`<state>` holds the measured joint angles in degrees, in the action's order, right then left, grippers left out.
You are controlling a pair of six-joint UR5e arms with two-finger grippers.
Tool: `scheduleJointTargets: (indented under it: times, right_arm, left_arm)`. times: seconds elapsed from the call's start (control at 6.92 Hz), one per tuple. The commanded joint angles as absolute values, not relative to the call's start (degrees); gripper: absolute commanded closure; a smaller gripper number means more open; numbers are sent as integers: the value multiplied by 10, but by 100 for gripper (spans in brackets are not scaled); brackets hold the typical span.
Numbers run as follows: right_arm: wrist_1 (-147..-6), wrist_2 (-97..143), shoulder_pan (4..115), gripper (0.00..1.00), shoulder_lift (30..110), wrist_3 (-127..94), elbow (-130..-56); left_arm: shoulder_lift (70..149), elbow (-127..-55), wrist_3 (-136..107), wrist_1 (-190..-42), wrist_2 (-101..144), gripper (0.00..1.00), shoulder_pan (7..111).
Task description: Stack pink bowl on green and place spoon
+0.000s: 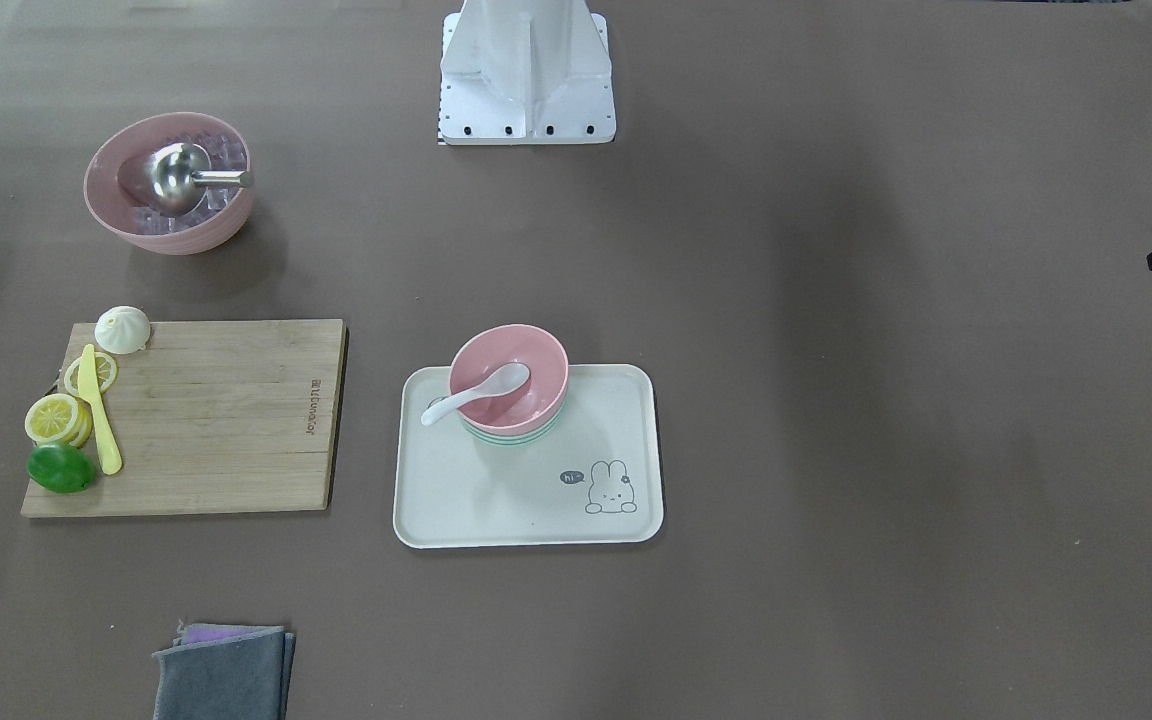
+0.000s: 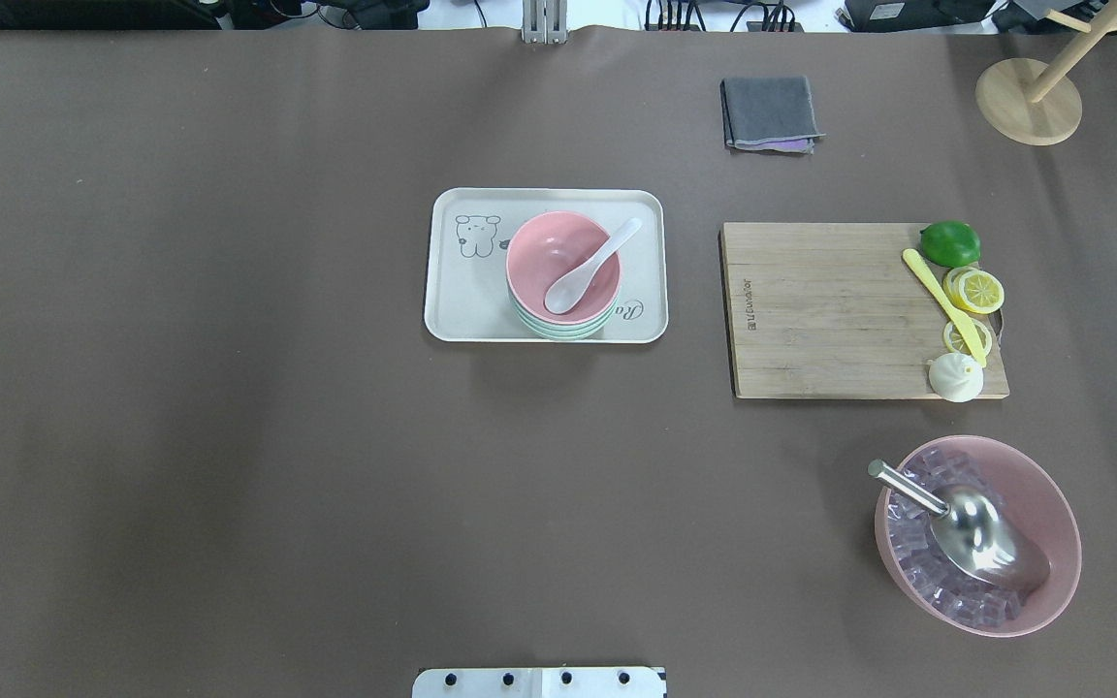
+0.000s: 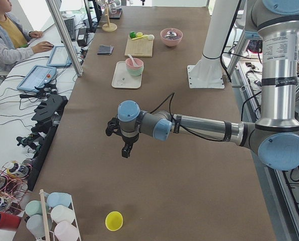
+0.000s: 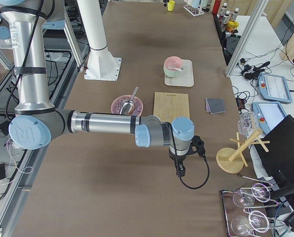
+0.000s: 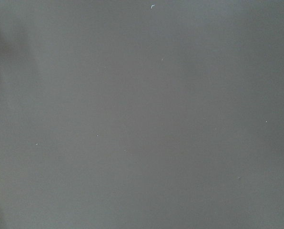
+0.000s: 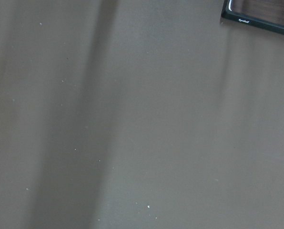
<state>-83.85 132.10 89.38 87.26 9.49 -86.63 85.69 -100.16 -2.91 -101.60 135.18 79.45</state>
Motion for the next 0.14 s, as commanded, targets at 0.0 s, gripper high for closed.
scheduleJointTargets:
  times: [0.0]
  right_arm:
    - [-838,1320,894,0,872,95,-866]
  left_arm:
    - [858,-1003,-28,-1016,1352,2,795]
